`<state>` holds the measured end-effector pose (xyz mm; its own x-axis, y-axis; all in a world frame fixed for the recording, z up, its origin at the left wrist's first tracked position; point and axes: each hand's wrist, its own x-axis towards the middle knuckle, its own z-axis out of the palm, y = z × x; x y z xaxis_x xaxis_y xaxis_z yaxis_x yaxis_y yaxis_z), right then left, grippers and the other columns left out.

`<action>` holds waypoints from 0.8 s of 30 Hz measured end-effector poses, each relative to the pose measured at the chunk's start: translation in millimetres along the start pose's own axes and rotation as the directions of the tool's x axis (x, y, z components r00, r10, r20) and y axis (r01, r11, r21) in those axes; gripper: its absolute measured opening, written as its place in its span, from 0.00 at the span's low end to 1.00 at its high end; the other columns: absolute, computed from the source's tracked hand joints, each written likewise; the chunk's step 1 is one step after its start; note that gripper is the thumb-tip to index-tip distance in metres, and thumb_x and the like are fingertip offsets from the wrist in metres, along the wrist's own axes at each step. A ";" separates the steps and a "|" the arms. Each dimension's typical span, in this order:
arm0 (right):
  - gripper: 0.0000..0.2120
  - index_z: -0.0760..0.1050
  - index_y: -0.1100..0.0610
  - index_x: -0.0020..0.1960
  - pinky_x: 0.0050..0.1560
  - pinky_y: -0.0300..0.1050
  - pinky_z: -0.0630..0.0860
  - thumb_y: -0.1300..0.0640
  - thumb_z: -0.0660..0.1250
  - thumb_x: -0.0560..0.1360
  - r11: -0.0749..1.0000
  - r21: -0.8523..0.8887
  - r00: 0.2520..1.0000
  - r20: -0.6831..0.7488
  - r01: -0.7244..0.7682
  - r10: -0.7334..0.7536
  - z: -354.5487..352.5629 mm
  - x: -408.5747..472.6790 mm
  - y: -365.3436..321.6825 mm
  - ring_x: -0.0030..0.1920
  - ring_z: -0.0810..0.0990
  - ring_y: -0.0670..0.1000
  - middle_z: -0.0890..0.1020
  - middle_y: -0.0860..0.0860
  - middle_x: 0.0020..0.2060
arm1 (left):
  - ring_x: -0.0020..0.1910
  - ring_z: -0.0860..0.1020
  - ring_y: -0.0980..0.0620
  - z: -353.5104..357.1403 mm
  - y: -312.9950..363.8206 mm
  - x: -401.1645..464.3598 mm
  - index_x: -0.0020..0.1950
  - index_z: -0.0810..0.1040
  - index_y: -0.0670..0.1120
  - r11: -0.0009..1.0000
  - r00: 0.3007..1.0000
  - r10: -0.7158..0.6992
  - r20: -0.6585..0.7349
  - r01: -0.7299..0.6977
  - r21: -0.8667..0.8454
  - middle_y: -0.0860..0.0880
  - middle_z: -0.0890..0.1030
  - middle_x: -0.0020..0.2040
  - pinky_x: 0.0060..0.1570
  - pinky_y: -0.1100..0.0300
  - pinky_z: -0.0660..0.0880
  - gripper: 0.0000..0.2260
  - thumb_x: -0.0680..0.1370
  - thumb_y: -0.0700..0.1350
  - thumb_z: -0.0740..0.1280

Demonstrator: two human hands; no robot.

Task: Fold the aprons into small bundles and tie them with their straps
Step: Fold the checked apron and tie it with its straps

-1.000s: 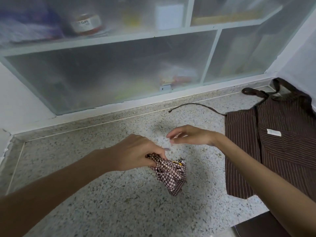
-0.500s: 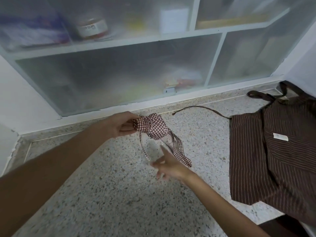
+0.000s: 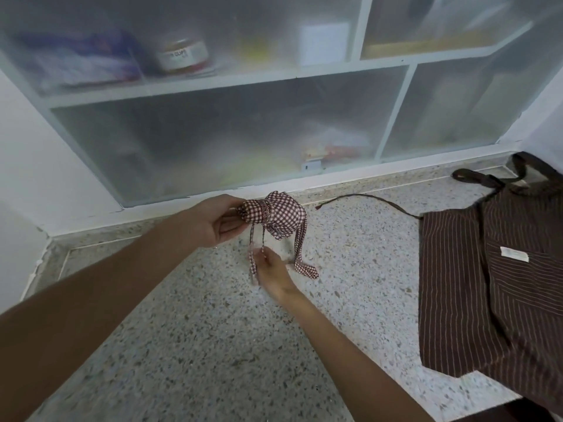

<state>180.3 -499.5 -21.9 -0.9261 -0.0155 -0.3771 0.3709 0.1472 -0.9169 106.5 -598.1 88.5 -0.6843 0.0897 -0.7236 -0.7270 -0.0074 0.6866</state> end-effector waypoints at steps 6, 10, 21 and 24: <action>0.14 0.69 0.60 0.61 0.36 0.40 0.70 0.55 0.51 0.82 0.641 -0.744 0.951 0.301 0.189 0.070 -39.6 -61.2 -14.1 0.39 0.74 0.48 0.77 0.54 0.48 | 0.36 0.80 0.51 0.7 -19.9 7.1 0.48 0.79 0.38 0.844 0.972 0.234 -0.024 -0.191 0.501 0.45 0.81 0.40 0.29 0.65 0.79 0.10 0.69 0.39 0.75; 0.15 0.76 0.56 0.57 0.31 0.31 0.64 0.54 0.52 0.83 0.553 -0.781 0.865 0.462 0.290 0.199 -103.3 -93.5 -62.6 0.29 0.69 0.37 0.68 0.41 0.32 | 0.39 0.81 0.50 -11.5 -35.4 13.2 0.47 0.84 0.40 0.294 0.862 0.319 0.395 -0.486 0.823 0.40 0.84 0.43 0.40 0.58 0.75 0.13 0.69 0.48 0.75; 0.06 0.82 0.46 0.49 0.69 0.46 0.65 0.51 0.68 0.73 0.819 -0.554 0.804 0.550 0.149 0.225 -173.1 -25.3 -62.8 0.55 0.78 0.38 0.83 0.41 0.50 | 0.49 0.82 0.51 15.8 -62.9 -30.5 0.53 0.79 0.65 0.072 0.587 0.244 0.772 -0.805 0.589 0.55 0.84 0.48 0.52 0.49 0.77 0.18 0.66 0.67 0.68; 0.06 0.83 0.44 0.45 0.69 0.45 0.63 0.50 0.69 0.69 0.923 -0.381 0.766 0.608 0.053 0.207 -156.2 -21.7 -35.5 0.54 0.78 0.38 0.83 0.42 0.49 | 0.52 0.79 0.63 20.2 -61.5 -39.6 0.55 0.82 0.54 0.106 0.479 0.317 0.819 -0.876 0.471 0.59 0.82 0.54 0.59 0.55 0.74 0.15 0.69 0.53 0.73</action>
<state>176.4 -349.9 39.3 -0.5907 -0.5828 -0.5580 0.2669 0.5115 -0.8168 179.4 -581.1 76.4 -0.5120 0.8560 -0.0714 0.5485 0.3897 0.7398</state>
